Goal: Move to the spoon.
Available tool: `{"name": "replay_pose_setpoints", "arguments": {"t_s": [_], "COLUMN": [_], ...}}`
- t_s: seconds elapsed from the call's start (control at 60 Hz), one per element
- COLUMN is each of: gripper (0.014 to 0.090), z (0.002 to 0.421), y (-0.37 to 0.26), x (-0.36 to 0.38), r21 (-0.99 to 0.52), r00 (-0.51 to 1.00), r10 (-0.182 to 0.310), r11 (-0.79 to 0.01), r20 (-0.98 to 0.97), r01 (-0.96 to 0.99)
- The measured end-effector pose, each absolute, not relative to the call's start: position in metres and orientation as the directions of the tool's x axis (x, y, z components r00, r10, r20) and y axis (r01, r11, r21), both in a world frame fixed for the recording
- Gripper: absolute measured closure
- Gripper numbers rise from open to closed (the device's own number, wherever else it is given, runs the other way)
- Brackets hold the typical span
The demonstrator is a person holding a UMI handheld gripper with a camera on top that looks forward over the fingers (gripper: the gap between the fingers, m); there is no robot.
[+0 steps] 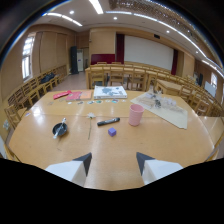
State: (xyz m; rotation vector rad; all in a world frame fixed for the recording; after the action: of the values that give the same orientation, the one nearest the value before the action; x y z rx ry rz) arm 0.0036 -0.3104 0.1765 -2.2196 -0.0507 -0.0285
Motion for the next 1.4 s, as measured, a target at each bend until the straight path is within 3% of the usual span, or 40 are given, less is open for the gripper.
{"name": "replay_pose_setpoints", "arguments": {"t_s": [0.367, 0.567, 0.683, 0.8, 1.017, 1.183, 1.4], "gripper": [0.0202, 0.0198, 0.0201, 0.0199, 0.0198, 0.0204, 0.0207], "z": [0.167, 0.146, 0.136, 0.129, 0.1, 0.064, 0.023], "y": [-0.355, -0.381, -0.379, -0.359, -0.284, -0.225, -0.194], "x": [-0.035, -0.11, -0.161, -0.205, -0.254, -0.275, -0.28], "r21": [-0.788, -0.783, -0.775, -0.773, -0.782, -0.769, -0.719], "r00": [0.995, 0.998, 0.998, 0.997, 0.996, 0.996, 0.998], "r10": [-0.035, -0.011, 0.029, 0.07, 0.093, 0.088, 0.065], "r11": [-0.614, -0.621, -0.629, -0.631, -0.62, -0.637, -0.694], "r20": [0.092, 0.064, 0.061, 0.037, 0.007, -0.006, -0.02], "r01": [0.051, 0.044, 0.066, 0.073, 0.064, 0.051, 0.031]}}
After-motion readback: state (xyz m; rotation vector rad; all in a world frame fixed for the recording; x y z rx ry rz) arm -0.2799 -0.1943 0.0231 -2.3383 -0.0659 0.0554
